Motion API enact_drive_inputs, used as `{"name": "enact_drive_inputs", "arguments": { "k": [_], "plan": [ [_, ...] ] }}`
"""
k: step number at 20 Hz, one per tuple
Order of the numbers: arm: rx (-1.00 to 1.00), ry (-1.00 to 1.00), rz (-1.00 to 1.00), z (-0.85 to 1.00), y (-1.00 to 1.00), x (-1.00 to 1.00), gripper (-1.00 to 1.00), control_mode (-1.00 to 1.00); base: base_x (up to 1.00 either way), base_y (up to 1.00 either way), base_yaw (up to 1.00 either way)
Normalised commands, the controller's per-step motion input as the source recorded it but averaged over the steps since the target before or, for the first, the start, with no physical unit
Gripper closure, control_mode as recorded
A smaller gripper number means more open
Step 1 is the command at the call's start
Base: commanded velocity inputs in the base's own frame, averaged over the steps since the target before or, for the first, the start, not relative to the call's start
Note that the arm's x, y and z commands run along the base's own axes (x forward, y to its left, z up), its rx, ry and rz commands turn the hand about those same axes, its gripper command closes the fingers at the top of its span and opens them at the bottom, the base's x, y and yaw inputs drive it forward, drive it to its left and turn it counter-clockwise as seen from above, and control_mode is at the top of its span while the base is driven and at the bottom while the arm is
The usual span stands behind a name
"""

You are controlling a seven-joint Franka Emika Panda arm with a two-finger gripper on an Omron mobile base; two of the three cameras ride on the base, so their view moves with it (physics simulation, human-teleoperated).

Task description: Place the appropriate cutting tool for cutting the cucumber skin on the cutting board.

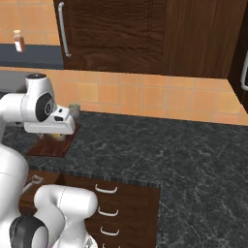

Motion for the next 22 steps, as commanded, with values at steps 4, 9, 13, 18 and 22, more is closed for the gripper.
{"name": "enact_drive_inputs", "arguments": {
  "k": [4,9,13,18,22],
  "plan": [
    [0.10,0.08,-0.08,-0.41,0.33,-0.11,-1.00,-1.00,0.00,0.00,0.00],
    [0.00,0.06,0.00,-0.34,0.41,0.00,-1.00,-1.00,0.00,0.00,0.00],
    [-0.01,0.02,0.00,-0.27,0.41,0.00,-1.00,-1.00,0.00,0.00,0.00],
    [0.00,0.01,0.00,-0.33,0.31,-0.16,-1.00,-1.00,0.00,0.00,0.00],
    [0.10,0.08,0.00,-0.39,0.27,-0.21,-1.00,-1.00,0.00,0.00,0.00]
  ]
}}
